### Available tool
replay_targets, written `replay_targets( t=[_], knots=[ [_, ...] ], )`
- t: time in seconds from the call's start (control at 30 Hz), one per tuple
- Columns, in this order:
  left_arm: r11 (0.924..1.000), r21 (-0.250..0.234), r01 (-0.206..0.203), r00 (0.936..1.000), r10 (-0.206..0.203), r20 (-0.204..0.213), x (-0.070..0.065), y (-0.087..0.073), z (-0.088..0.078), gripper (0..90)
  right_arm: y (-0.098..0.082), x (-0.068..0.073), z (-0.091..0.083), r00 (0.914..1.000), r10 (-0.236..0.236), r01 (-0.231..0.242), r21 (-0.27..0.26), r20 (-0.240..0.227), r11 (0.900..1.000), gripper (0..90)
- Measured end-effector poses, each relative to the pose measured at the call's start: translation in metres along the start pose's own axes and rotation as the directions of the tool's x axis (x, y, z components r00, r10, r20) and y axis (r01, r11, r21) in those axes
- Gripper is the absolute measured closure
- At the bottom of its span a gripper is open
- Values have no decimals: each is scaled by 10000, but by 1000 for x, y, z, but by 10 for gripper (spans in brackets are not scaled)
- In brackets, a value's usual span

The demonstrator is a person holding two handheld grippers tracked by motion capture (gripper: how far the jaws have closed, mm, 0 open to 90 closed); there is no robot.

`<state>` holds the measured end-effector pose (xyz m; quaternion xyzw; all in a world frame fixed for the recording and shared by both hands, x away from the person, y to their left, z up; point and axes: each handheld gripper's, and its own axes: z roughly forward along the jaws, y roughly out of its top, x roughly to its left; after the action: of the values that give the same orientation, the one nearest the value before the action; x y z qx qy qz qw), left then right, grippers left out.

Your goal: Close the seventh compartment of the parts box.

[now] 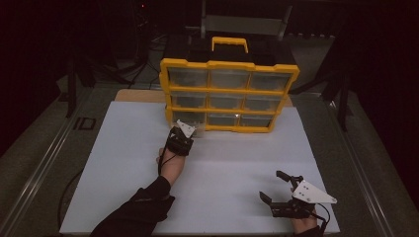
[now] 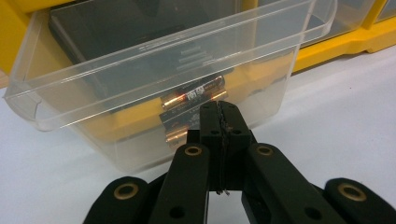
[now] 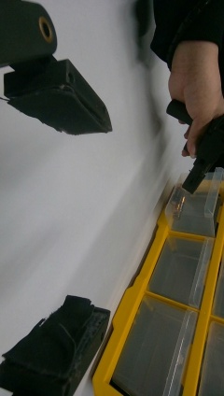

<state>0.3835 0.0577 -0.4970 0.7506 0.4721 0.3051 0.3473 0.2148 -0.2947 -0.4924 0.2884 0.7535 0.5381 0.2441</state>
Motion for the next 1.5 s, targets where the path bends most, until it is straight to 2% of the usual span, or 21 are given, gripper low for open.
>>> replay_targets(
  t=[1.03, 1.23, 1.5],
  knots=[
    [9995, 218, -206, 9998, 206, 12, 5, 6, 14, 882, 0, 0, 0, 10000, -2, 2, 15, 0, 10000, 92],
    [9990, 266, -347, 9994, 347, -8, 6, 10, 15, 882, 0, 0, 0, 10000, 4, -4, 22, 8, 10000, 92],
    [9993, 242, -298, 9995, 299, -45, 7, 13, 18, 882, 0, -1, 0, 10000, 8, -8, 15, 31, 10000, 92]
  ],
)
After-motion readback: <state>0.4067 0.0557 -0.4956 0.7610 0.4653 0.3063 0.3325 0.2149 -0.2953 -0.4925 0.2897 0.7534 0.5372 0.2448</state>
